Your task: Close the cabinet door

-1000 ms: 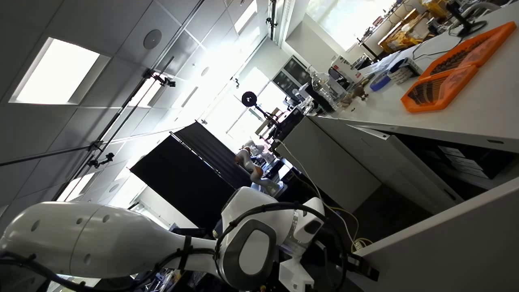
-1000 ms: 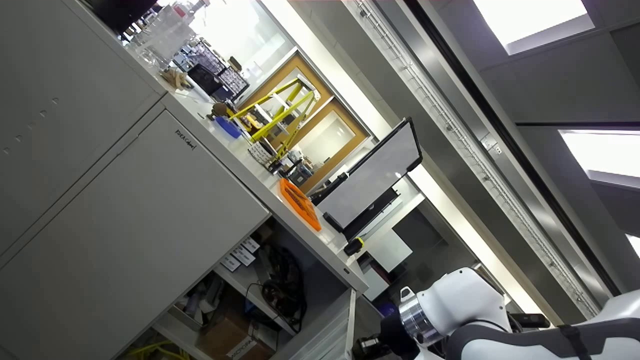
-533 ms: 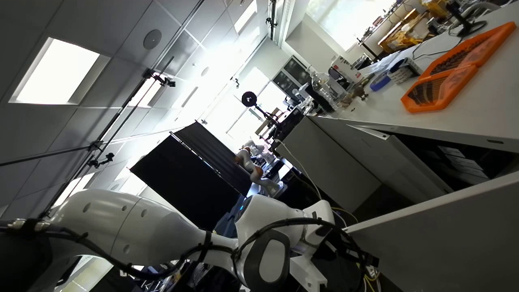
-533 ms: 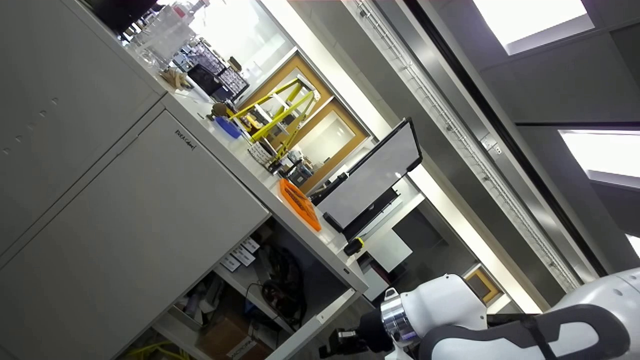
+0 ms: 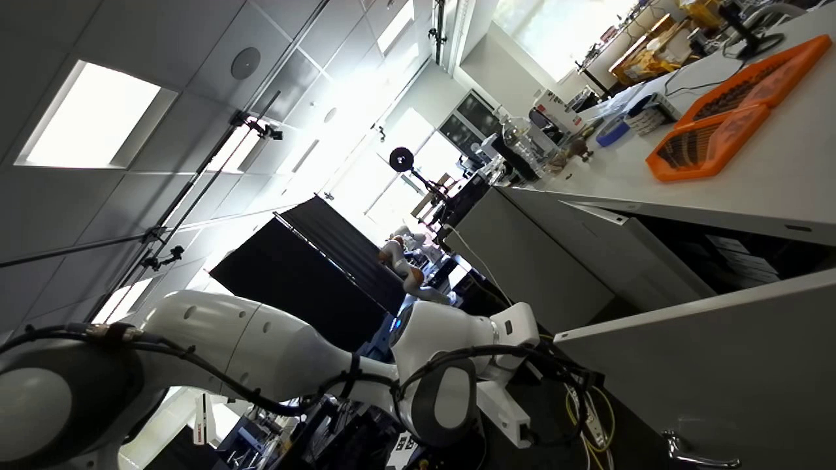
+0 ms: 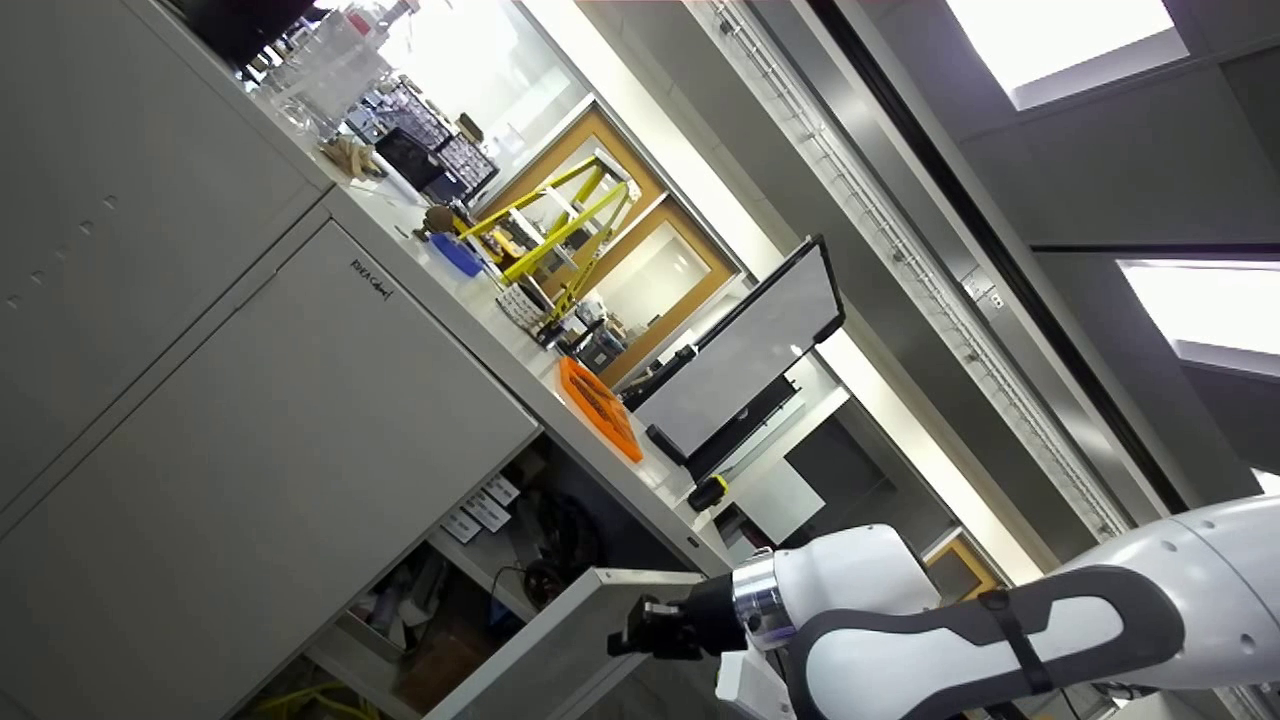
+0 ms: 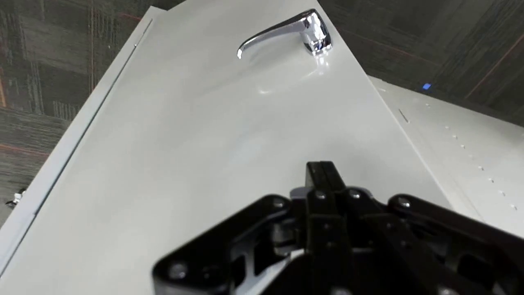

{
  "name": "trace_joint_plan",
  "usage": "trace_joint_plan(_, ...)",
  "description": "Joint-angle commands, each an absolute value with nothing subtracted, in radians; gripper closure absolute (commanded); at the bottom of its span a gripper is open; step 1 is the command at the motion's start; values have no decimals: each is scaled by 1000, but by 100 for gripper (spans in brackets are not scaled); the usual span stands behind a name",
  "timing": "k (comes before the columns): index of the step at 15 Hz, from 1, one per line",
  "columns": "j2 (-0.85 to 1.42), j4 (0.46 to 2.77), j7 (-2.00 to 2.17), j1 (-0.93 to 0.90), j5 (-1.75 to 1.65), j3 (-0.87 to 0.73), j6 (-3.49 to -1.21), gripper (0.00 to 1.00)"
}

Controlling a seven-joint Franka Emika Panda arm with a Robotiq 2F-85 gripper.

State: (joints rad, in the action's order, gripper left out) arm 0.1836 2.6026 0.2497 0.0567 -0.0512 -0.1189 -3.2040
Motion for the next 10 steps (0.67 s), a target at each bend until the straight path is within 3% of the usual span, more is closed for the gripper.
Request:
trace_joint_plan(1,259,2537,322,-107,-39,-289,-3294,100)
trace_joint_plan(10,433,2386,378,-435,163,-520,-3360,100)
